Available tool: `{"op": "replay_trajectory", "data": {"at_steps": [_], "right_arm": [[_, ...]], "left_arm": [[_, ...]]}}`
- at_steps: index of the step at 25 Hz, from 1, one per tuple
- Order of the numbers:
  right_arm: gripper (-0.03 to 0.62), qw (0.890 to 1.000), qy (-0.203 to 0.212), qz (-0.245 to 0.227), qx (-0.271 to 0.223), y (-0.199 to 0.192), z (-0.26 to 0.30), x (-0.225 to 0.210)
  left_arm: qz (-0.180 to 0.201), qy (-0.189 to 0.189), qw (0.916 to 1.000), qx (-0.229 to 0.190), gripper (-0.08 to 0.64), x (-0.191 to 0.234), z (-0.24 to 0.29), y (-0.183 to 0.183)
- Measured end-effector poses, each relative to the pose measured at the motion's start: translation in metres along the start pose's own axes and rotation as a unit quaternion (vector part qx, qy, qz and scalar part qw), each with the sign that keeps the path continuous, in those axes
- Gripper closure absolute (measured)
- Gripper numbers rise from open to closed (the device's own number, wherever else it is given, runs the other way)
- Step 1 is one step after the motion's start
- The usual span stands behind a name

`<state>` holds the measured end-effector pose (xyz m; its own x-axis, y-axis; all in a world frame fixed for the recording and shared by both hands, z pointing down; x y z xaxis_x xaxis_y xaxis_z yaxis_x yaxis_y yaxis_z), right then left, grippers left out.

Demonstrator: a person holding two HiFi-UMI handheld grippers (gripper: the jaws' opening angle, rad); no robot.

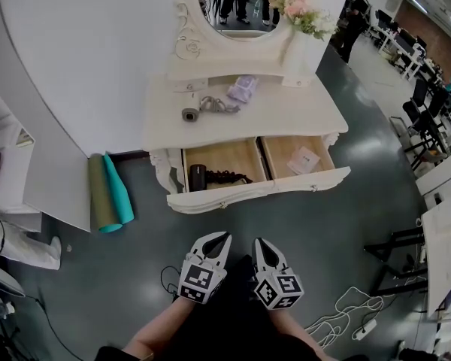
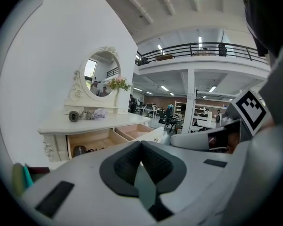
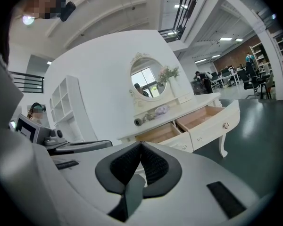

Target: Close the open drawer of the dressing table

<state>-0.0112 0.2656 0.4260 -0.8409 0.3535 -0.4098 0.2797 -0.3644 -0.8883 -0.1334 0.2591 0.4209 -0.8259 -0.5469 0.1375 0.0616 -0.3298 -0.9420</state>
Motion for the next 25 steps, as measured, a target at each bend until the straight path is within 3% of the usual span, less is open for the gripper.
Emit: {"op": "replay_trajectory", "data": {"at_steps": [8,20,25], "right_arm": [[0.568,1.000,0.010,0.005,0.010,0.000,0.016,0.002],[0.568,0.999,-0.027,0.014,0.029,0.012,0.043,-0.045],[0.568,0.999,-0.007,0.015,0.046,0.021,0.074,-0.056]], "left_arm": [[-0.007,0.022,0.9996,0.013,0.561,0.015,-0.001,-0.005],[-0.020,0.021,0.9989,0.038,0.561,0.023,0.045,-0.006],[-0.025,0.040,0.9978,0.046,0.561,0.037,0.064,-0.002]]}}
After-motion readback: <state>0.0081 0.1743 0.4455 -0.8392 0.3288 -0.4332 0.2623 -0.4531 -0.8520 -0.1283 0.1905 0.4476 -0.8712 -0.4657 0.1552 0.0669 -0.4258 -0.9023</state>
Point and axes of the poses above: the fingertips, and each gripper's own axes: z forward along the fingers, x to its left, y out of its top, the point moved 4 cm from there along -z, backward along the fingers, and after that the axes turned 1 degree about y, right-handed, at the moved point
